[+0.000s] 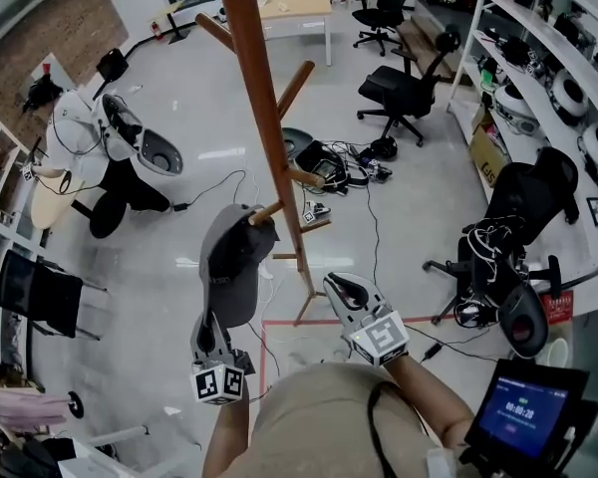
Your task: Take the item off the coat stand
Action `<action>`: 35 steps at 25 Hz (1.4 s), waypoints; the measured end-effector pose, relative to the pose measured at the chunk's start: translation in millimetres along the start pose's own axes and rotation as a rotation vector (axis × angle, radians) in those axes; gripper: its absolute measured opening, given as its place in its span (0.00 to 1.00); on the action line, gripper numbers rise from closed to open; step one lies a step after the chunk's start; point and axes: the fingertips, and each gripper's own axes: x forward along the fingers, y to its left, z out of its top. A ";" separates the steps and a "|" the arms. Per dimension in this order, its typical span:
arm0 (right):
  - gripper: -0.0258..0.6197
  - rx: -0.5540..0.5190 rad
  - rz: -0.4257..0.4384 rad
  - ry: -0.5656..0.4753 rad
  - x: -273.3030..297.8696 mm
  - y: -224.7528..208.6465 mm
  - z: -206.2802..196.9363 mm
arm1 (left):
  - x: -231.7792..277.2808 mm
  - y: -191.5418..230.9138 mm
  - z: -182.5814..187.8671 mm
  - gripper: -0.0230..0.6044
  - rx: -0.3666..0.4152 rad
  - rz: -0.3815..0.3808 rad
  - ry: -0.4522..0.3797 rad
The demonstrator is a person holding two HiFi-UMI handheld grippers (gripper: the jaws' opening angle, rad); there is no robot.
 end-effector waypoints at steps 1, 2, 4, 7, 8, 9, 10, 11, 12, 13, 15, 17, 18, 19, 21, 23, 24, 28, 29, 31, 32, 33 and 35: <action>0.07 0.001 0.002 -0.003 0.7 -1.0 0.1 | 0.4 1.4 -1.5 0.09 -0.003 0.005 0.000; 0.07 0.002 0.006 -0.007 0.3 -2.6 -0.2 | 0.6 1.5 -3.4 0.09 -0.008 0.009 0.001; 0.07 0.006 0.015 -0.015 -5.2 -7.2 -1.5 | -0.9 -2.4 -7.2 0.09 -0.016 0.017 0.003; 0.07 0.023 0.024 -0.025 -16.3 -14.5 -2.4 | -5.4 -11.5 -7.2 0.09 -0.019 0.035 0.004; 0.07 0.028 0.026 -0.026 -17.8 -16.0 -2.1 | -6.0 -13.2 -5.5 0.09 -0.021 0.042 0.006; 0.07 0.034 0.030 -0.028 -18.4 -16.8 -1.6 | -6.3 -14.2 -3.8 0.09 -0.022 0.049 0.009; 0.07 0.040 0.034 -0.031 -18.9 -17.3 -1.0 | -6.4 -14.6 -2.6 0.09 -0.022 0.054 0.010; 0.07 0.046 0.038 -0.034 -19.4 -17.3 -0.2 | -6.6 -14.5 -2.0 0.09 -0.020 0.057 0.009; 0.07 0.050 0.041 -0.037 -19.9 -16.8 0.8 | -7.1 -13.8 -1.7 0.09 -0.017 0.057 0.007; 0.07 0.054 0.041 -0.040 -20.3 -15.6 2.1 | -8.0 -12.4 -1.3 0.09 -0.015 0.055 0.005; 0.07 0.059 0.036 -0.045 -19.8 -13.2 4.5 | -9.6 -8.8 0.9 0.09 -0.013 0.053 0.003; 0.07 0.067 0.031 -0.047 -19.8 -15.5 6.1 | -9.8 -8.6 4.3 0.09 -0.010 0.054 0.001; 0.07 0.074 0.031 -0.048 -20.5 -18.5 6.4 | -9.8 -9.9 5.5 0.09 -0.008 0.055 0.001; 0.07 0.085 0.031 -0.048 -21.0 -21.5 6.1 | -9.7 -11.3 5.9 0.09 -0.005 0.058 0.001; 0.07 0.107 0.030 -0.045 -19.1 -24.7 3.8 | -8.6 -11.7 4.7 0.09 -0.002 0.060 0.000; 0.07 0.113 0.030 -0.037 -16.3 -25.4 2.5 | -5.6 -12.2 2.7 0.09 -0.005 0.059 0.004; 0.07 0.112 0.032 -0.033 -16.0 -25.8 2.5 | -3.7 -14.1 1.9 0.09 -0.008 0.058 0.009; 0.07 0.109 0.037 -0.022 -9.9 -21.4 2.4 | 2.1 -13.2 -3.2 0.09 -0.012 0.037 0.020; 0.07 0.115 0.034 -0.021 -5.2 -18.5 3.0 | 4.0 -9.9 -2.8 0.09 -0.012 0.031 0.022; 0.07 0.135 0.028 -0.026 1.6 -14.8 6.5 | 7.8 -5.2 -0.9 0.09 -0.013 0.022 0.029; 0.07 0.140 0.023 -0.030 2.7 -14.6 8.5 | 9.3 -4.7 -1.2 0.09 -0.013 0.016 0.030; 0.07 0.132 0.017 -0.030 2.9 -15.4 9.9 | 11.0 -5.4 -2.1 0.09 -0.012 0.009 0.032; 0.07 0.093 0.001 -0.018 3.3 -18.2 11.3 | 16.0 -9.1 -2.2 0.09 -0.012 0.002 0.041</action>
